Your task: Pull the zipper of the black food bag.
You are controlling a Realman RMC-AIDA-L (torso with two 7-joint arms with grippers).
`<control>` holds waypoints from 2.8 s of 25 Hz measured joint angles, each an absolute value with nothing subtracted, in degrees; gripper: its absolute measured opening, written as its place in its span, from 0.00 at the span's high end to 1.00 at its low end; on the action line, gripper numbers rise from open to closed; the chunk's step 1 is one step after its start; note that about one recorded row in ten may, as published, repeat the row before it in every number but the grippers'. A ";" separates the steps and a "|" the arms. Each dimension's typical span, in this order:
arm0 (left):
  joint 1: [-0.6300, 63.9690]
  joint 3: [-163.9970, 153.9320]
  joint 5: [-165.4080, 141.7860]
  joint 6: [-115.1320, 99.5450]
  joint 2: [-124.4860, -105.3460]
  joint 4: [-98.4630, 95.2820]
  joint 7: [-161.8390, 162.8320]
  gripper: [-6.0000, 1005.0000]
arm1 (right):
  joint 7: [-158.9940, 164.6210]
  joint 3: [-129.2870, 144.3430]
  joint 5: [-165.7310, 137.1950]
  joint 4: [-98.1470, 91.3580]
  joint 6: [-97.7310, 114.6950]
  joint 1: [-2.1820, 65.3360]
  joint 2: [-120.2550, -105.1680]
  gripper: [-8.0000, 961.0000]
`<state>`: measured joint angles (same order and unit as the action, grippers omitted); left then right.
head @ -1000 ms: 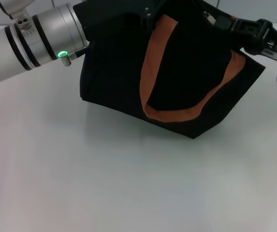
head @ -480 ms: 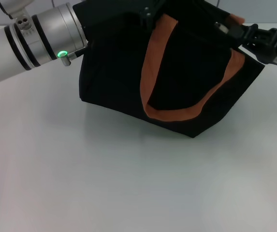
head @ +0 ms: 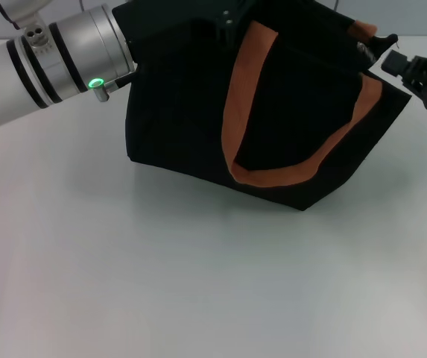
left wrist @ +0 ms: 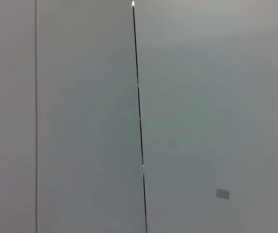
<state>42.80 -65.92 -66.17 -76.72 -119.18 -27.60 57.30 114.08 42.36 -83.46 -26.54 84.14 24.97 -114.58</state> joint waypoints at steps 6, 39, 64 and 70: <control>42.80 -66.00 -66.17 -76.72 -119.18 -27.60 57.30 0.96 | 113.91 40.88 -83.50 -26.54 84.60 23.59 -114.48 0.99; 32.61 -65.61 -58.25 -78.44 -118.66 -28.71 59.68 0.80 | 88.74 33.16 -82.87 -22.82 97.75 24.16 -118.97 0.79; 16.41 -63.73 -79.57 -105.33 -117.96 -32.09 56.84 0.23 | 44.59 33.69 -94.97 -15.91 106.85 21.07 -119.39 0.14; 14.66 -63.43 -83.72 -104.58 -118.35 -30.39 51.51 0.23 | 36.13 33.66 -99.49 -13.53 106.38 21.26 -119.39 0.15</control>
